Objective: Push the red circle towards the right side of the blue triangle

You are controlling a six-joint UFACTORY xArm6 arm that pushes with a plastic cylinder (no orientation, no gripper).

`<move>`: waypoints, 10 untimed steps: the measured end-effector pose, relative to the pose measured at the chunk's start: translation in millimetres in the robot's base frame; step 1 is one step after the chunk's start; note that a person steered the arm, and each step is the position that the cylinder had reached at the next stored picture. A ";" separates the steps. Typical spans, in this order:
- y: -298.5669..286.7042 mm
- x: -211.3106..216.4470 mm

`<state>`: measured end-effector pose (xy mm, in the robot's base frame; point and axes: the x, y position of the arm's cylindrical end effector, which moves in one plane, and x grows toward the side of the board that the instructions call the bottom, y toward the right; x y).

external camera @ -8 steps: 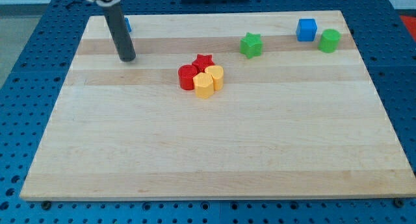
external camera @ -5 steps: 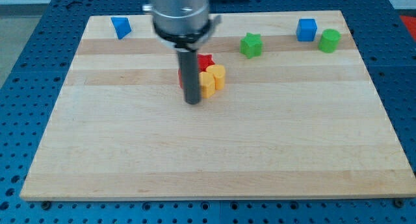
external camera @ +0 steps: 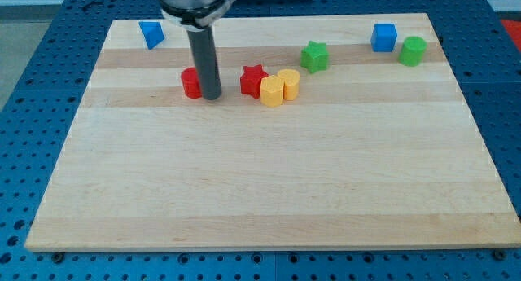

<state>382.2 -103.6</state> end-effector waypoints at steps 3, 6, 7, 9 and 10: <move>-29.8 3.9; -20.9 -32.9; -20.9 -42.8; -20.6 -60.3; -20.5 -72.3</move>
<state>309.9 -124.2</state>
